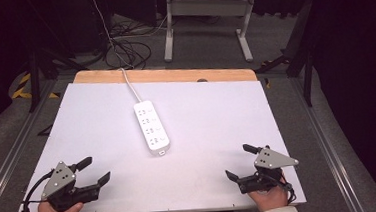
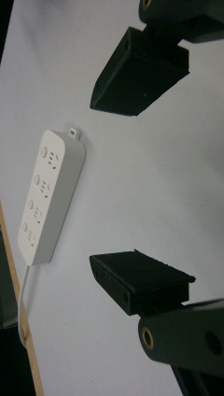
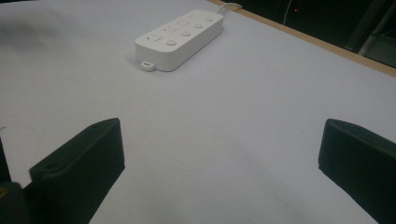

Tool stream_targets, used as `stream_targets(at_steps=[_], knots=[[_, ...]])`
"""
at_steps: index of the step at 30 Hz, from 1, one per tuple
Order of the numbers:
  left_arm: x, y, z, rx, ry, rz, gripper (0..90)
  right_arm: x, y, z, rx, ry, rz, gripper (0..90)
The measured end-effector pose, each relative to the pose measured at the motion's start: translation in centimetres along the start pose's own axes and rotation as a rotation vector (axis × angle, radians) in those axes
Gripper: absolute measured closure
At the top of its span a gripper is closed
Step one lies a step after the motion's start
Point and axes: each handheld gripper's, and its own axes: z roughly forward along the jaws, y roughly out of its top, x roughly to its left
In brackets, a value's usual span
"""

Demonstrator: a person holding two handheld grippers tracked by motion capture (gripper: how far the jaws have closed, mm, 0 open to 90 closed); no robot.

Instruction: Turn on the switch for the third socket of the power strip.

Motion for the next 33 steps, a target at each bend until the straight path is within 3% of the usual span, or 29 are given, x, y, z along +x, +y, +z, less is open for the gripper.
stream_targets(at_steps=[11,16,22,28,33], knots=[[0.0,0.3,-0.2,0.016,0.003,-0.009,22.5,-0.1,-0.1,0.0,0.011,0.011,0.008,4.1],[-0.5,0.5,-0.4,0.015,-0.002,0.041,22.6,-0.1,-0.1,0.0,0.011,0.018,0.010,4.9],[-0.3,0.7,-0.4,0.017,0.003,0.022,22.7,-0.1,-0.1,-0.1,0.003,0.019,0.010,5.7],[-0.2,0.9,-0.6,0.012,-0.029,-0.035,22.9,-0.1,-0.1,-0.1,0.001,0.022,0.010,6.0],[-0.3,1.3,-0.6,0.031,0.001,-0.004,25.3,-0.1,-0.1,-0.1,-0.002,0.028,0.012,6.2]])
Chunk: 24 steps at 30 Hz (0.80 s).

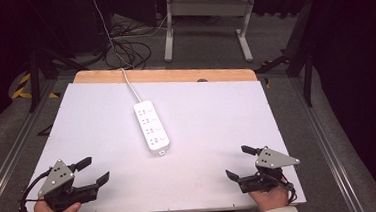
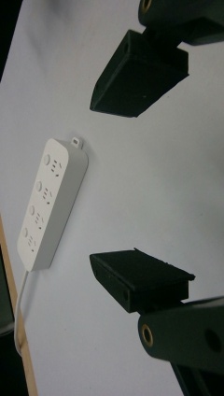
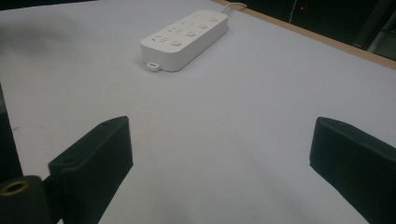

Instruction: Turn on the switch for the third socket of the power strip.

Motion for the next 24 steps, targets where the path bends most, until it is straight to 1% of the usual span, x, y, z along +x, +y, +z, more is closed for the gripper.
stream_targets(at_steps=[2,4,5,7,9,12,13,18,19,21,22,24], knots=[[-0.1,0.3,0.1,0.038,0.034,0.025,25.9,0.0,0.0,0.0,0.003,0.001,0.000,6.3],[-0.2,0.7,0.1,0.064,0.037,0.038,25.9,-0.1,0.0,0.1,0.002,0.007,0.002,6.8],[-0.2,0.8,0.1,0.069,0.033,0.033,25.9,-0.1,0.0,0.1,0.003,0.011,0.005,6.8],[-0.3,1.1,0.1,0.069,0.016,0.025,26.8,-0.1,0.0,0.1,0.002,0.012,0.006,6.8],[-0.3,1.5,0.3,0.071,0.006,0.025,27.3,-0.1,0.0,0.1,0.000,0.013,0.004,6.8],[-0.5,2.1,0.5,0.073,-0.002,0.020,30.8,-0.1,-0.1,0.0,-0.003,0.014,0.010,6.8],[-0.5,2.4,0.6,0.072,-0.010,0.016,31.8,-0.2,-0.1,0.0,-0.003,0.020,0.011,7.0],[-0.4,3.5,1.1,0.063,-0.027,0.015,33.2,-0.2,-0.1,0.0,-0.003,0.023,0.012,7.1],[-0.4,3.7,1.2,0.067,-0.027,0.026,33.3,-0.2,-0.1,0.0,-0.003,0.023,0.012,7.1],[-0.4,4.2,1.4,0.066,-0.033,0.023,33.3,-0.2,-0.1,0.0,-0.003,0.023,0.012,7.1],[-0.4,4.4,1.6,0.065,-0.033,0.033,33.2,-0.3,-0.1,0.0,-0.002,0.025,0.014,7.1],[-0.4,4.9,1.7,0.066,-0.036,0.035,33.2,-0.3,-0.2,0.0,0.000,0.023,0.015,7.1]])
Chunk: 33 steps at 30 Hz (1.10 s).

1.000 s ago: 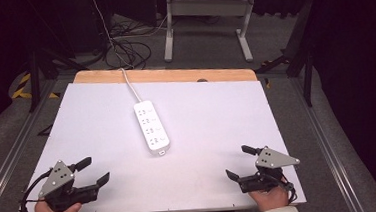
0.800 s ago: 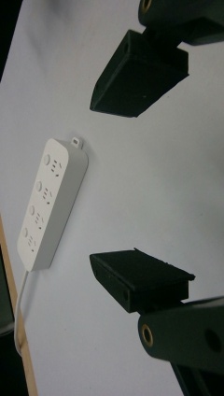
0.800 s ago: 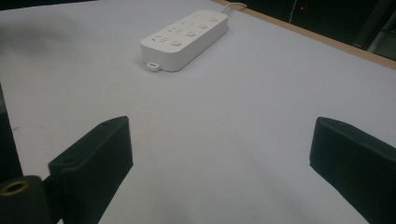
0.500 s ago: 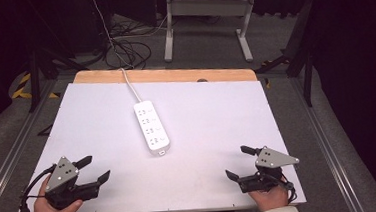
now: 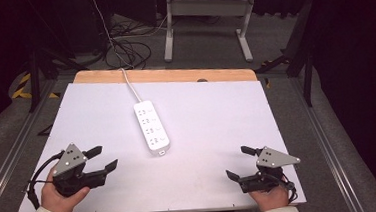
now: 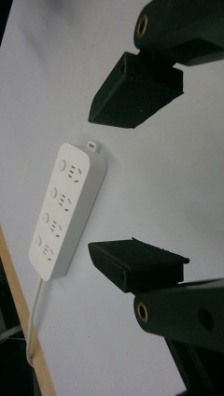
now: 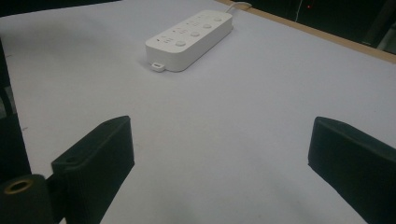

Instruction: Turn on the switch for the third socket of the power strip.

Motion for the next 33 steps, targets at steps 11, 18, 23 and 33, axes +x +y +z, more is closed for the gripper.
stream_targets(at_steps=[11,18,23,33], knots=[[-0.2,2.3,0.8,-0.004,-0.006,0.025,33.2,0.0,-0.1,0.0,-0.003,0.008,0.009,7.1],[-0.4,3.5,1.7,0.013,-0.009,0.041,33.2,-0.1,-0.1,-0.1,-0.001,0.010,0.011,7.1],[-0.8,4.5,2.6,0.035,-0.014,0.056,33.2,-0.2,-0.2,0.0,-0.002,0.027,0.021,7.4],[-0.9,5.8,4.3,0.057,-0.052,0.036,36.9,-0.2,-0.2,-0.1,-0.006,0.033,0.022,7.5]])
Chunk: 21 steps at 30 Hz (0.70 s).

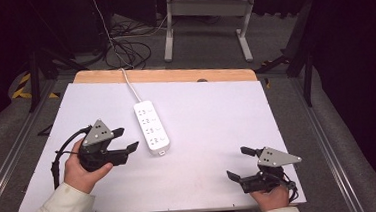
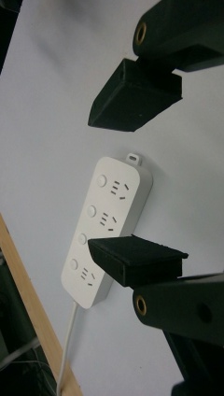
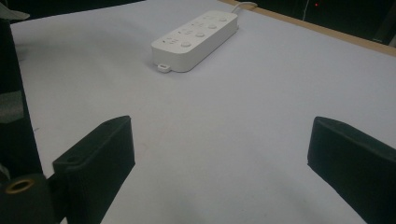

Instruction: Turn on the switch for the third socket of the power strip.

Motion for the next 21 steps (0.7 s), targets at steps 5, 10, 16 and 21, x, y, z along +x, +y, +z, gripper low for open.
stream_targets(at_steps=[5,10,16,21], knots=[[0.2,0.6,0.7,0.027,-0.018,-0.018,41.7,0.0,0.0,0.0,-0.001,0.003,-0.001,7.6],[0.4,1.0,1.4,0.048,-0.018,-0.026,46.7,0.0,0.0,0.0,-0.005,0.005,0.001,7.6],[0.6,1.6,1.9,0.059,-0.040,-0.042,55.7,0.0,0.0,0.0,-0.005,0.007,-0.001,7.6],[1.1,1.8,2.4,0.055,-0.070,-0.084,62.9,0.0,0.0,0.0,-0.007,0.011,-0.002,7.7]])
